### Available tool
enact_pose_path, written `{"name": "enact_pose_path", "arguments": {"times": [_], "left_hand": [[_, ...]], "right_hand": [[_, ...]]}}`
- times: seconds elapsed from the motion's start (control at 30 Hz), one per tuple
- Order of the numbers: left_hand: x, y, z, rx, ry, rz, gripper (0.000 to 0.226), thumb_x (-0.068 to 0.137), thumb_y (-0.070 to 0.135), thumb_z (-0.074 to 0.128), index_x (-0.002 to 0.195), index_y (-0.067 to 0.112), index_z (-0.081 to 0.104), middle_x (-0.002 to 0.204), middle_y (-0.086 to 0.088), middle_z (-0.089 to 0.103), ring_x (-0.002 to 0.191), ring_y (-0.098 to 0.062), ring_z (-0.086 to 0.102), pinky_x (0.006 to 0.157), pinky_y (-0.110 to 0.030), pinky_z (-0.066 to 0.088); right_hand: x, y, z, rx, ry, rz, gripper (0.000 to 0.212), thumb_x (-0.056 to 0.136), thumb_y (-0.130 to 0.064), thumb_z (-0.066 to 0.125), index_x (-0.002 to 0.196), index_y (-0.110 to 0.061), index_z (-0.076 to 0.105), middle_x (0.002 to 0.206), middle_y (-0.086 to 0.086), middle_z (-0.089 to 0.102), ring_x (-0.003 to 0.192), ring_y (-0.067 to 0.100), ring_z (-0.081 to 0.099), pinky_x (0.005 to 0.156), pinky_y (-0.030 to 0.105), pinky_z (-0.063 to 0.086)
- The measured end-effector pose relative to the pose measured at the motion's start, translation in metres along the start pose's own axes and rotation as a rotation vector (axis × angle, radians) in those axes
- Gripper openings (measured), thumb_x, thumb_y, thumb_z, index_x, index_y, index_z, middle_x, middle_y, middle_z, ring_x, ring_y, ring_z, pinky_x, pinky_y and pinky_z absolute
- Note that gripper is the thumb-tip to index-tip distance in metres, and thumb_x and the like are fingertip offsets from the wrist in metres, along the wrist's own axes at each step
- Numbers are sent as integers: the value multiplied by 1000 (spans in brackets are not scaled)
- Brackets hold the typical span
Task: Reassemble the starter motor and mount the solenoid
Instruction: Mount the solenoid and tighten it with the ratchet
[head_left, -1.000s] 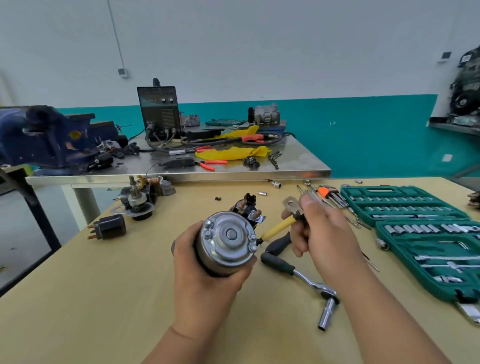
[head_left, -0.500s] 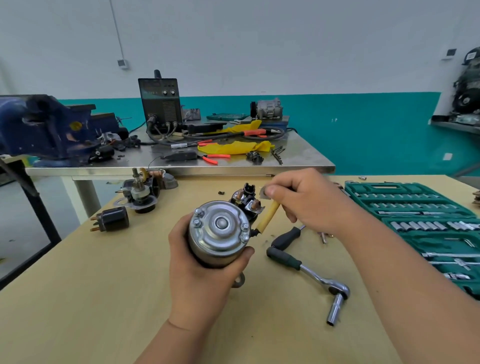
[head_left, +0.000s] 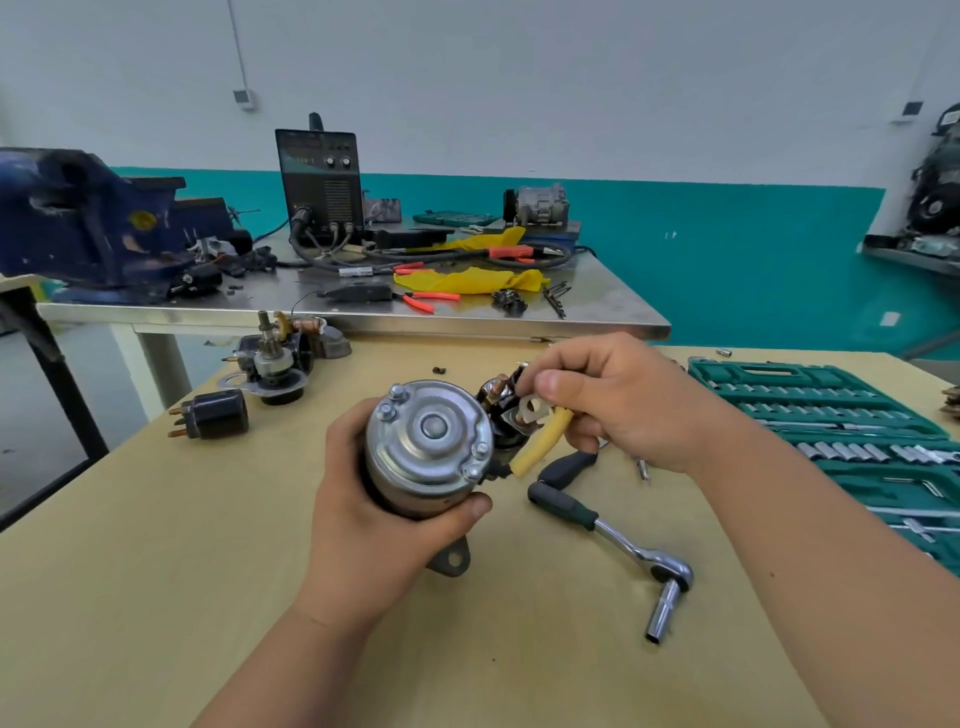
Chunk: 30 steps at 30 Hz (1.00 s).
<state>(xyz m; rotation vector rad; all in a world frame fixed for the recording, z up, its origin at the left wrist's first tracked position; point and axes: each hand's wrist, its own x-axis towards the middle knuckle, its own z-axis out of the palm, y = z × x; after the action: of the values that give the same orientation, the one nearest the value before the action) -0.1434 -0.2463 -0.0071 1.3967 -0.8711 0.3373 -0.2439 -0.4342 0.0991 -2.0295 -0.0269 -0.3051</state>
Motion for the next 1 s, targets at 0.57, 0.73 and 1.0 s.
{"name": "enact_pose_path", "arguments": {"times": [0.57,0.73,1.0], "left_hand": [[26,-5,-23,-119,-72,-90,80,50,36,82,122,32,49,112,27,65,105,6,61,82,-8,47],[38,-11,-25,-150,-133,-146,89,50,38,84,130,18,53,119,9,68,112,-9,63,86,-19,51],[40,-9,-18,-161,-149,-186,77,47,37,84,118,37,55,112,17,70,105,-2,65,78,-13,51]], "right_hand": [[24,11,28,240,88,244,24,85,-42,64,94,-19,63,61,-5,40,49,12,29,47,29,33],[26,-2,24,-146,237,127,19,94,-42,46,94,-28,59,63,-3,46,53,10,45,61,39,49],[18,-20,6,-545,299,-172,25,97,-19,50,117,-34,53,84,-21,68,77,-9,63,68,11,45]]}}
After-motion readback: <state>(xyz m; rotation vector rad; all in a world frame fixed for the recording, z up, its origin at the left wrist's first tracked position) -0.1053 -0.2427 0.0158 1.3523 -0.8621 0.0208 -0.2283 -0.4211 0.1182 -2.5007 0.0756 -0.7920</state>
